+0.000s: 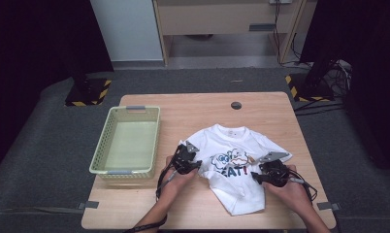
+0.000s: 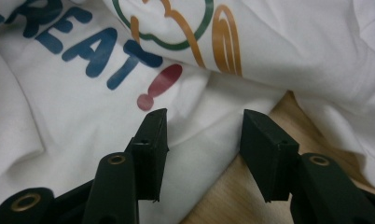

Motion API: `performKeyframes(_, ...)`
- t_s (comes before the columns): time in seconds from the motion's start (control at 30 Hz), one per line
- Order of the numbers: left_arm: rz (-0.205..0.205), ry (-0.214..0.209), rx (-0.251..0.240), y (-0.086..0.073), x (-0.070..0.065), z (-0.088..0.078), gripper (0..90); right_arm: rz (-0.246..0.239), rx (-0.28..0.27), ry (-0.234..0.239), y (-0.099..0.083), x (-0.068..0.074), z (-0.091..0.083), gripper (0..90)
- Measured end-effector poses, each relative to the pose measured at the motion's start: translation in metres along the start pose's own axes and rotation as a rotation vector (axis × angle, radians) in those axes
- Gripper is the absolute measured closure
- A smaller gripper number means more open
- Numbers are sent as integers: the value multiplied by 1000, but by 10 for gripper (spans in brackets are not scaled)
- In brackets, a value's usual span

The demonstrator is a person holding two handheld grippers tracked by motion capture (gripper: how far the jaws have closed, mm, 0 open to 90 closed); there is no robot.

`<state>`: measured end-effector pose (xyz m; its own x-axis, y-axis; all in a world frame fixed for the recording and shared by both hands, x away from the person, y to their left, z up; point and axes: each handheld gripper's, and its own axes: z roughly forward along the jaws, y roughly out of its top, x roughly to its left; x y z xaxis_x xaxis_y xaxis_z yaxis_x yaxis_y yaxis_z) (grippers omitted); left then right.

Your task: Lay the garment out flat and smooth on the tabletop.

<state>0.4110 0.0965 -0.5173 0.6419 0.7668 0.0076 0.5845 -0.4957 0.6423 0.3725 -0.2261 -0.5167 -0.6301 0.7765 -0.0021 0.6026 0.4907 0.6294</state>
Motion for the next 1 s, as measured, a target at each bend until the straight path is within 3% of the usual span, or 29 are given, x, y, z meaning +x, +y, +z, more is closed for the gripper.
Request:
performKeyframes(0.17,-16,7,-12,3,2,4,587,21,-11,0,2,-5,4,500)
performKeyframes(0.37,-37,18,-23,13,8,15,555,59,-39,-18,14,-23,17,501)
performKeyframes(0.67,-61,38,-20,20,19,21,509,50,20,-30,31,-44,25,524)
performKeyframes(0.73,-88,11,-9,23,20,20,478,28,27,-34,31,-43,23,535)
performKeyframes(0.8,-110,-19,-33,25,19,14,466,8,12,-32,29,-39,16,574)
performKeyframes(0.9,-94,-18,-59,30,12,0,448,4,-25,-21,22,-30,-3,663)
performKeyframes(1.0,-57,-23,-82,32,-3,-20,433,-6,-34,-26,13,-22,-23,675)
